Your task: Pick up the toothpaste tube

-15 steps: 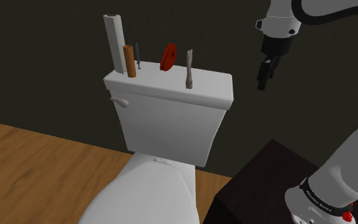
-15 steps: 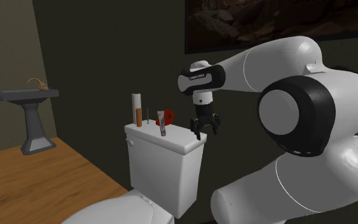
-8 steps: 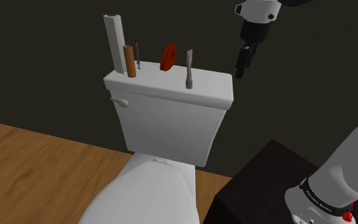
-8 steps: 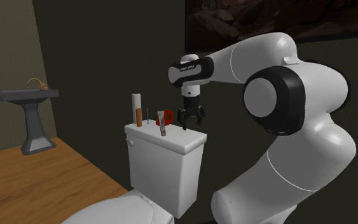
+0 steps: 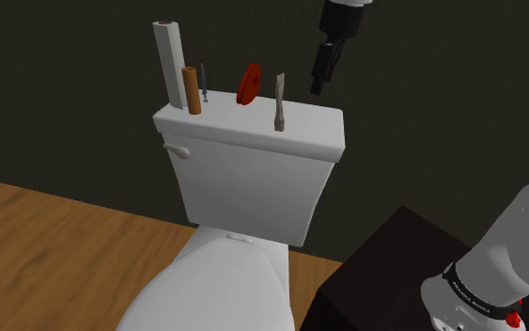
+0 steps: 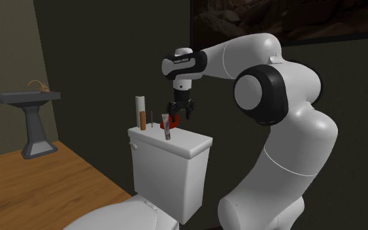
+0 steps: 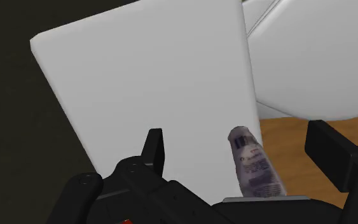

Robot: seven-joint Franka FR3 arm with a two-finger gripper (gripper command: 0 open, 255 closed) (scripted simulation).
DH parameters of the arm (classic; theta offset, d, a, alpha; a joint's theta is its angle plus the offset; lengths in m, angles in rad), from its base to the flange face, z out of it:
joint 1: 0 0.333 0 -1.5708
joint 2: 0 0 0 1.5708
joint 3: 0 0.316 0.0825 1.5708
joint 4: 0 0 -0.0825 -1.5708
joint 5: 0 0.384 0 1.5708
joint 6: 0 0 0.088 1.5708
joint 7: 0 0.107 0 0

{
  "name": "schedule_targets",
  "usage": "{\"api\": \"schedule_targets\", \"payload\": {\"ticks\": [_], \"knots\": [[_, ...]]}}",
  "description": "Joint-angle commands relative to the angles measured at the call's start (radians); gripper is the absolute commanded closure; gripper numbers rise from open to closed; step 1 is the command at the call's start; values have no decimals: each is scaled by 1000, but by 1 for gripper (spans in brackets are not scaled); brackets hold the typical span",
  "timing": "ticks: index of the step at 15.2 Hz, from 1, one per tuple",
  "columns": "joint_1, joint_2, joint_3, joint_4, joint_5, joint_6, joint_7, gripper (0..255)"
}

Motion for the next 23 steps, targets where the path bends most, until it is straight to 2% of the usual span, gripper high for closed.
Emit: {"api": "schedule_targets", "payload": {"ticks": [1, 8, 17, 18, 23], "knots": [[10, 48, 6, 74, 12, 2, -15, 0], [46, 195, 37, 316, 44, -8, -50, 0], [46, 163, 36, 177, 50, 100, -60, 0], [46, 164, 36, 179, 50, 98, -59, 255], [47, 162, 37, 176, 50, 99, -59, 255]]}}
